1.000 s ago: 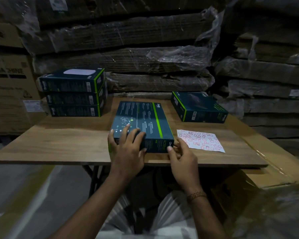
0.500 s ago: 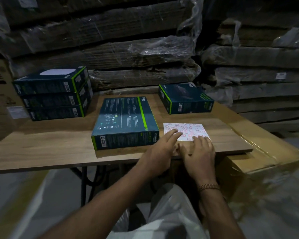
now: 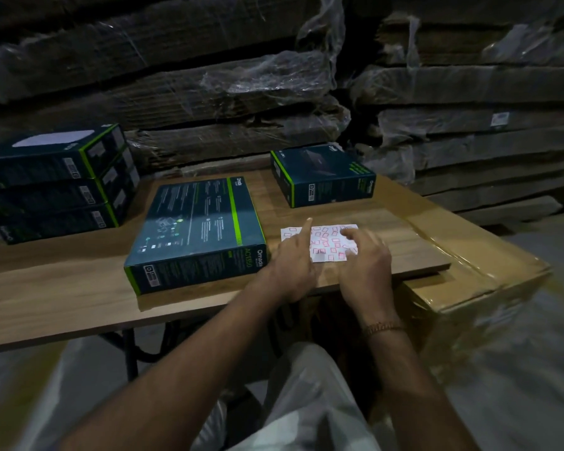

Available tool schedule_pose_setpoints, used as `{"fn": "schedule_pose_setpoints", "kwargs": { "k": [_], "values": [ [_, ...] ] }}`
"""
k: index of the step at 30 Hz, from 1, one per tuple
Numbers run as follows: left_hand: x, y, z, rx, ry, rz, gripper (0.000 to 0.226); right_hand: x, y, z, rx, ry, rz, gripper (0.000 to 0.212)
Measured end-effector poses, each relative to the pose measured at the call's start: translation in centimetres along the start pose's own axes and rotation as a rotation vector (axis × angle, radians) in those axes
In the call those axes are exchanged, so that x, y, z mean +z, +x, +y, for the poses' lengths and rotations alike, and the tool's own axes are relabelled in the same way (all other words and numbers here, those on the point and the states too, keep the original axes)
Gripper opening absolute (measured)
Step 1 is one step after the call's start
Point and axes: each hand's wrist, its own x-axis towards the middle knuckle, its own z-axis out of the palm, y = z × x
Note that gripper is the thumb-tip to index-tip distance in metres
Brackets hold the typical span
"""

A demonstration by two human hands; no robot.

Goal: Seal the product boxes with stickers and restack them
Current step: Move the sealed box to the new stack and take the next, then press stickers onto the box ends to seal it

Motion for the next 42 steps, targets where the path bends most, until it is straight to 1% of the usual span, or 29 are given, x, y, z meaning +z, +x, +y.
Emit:
{"fn": "schedule_pose_setpoints", "kwargs": {
  "k": [4,8,10,13,20,25,30,33,37,42],
  "values": [
    [0.7,0.6,-0.3,0.0,0.044,0.023,0.097,1.0,3.8,0.0,-0.09,-0.041,-0.074,0.053],
    [1.7,0.9,-1.2,-0.01,-0.044,0.057,0.093,2.7,5.0,0.8,-0.204,-0.067,-0.165,0.044],
    [1.4,0.8,-0.9,-0.007,-0.05,0.076,0.092,3.0,4.8,1.3,-0.235,-0.054,-0.2,0.043],
    [1.1,0.1,-0.4,-0.025,-0.064,0.089,0.091,3.0,4.9,1.4,-0.232,-0.083,-0.228,0.041],
    [1.2,0.0,-0.3,-0.036,-0.108,0.1,0.103,2.8,5.0,1.2,-0.233,-0.164,-0.3,0.039],
    [1.2,0.4,-0.4,-0.059,-0.14,0.096,0.11,2.8,5.1,1.1,-0.223,-0.183,-0.306,0.038],
    [1.2,0.4,-0.4,-0.066,-0.133,0.094,0.108,3.0,5.0,1.0,-0.224,-0.214,-0.304,0.037],
    [1.2,0.1,-0.3,-0.071,-0.143,0.105,0.109,2.9,5.0,1.1,-0.235,-0.183,-0.315,0.035],
    [1.1,0.1,-0.2,-0.072,-0.143,0.101,0.112,3.1,5.2,1.4,-0.25,-0.21,-0.315,0.04],
    [1.0,0.0,0.0,-0.064,-0.142,0.11,0.107,3.2,5.3,1.3,-0.247,-0.224,-0.325,0.037]
  ]
}}
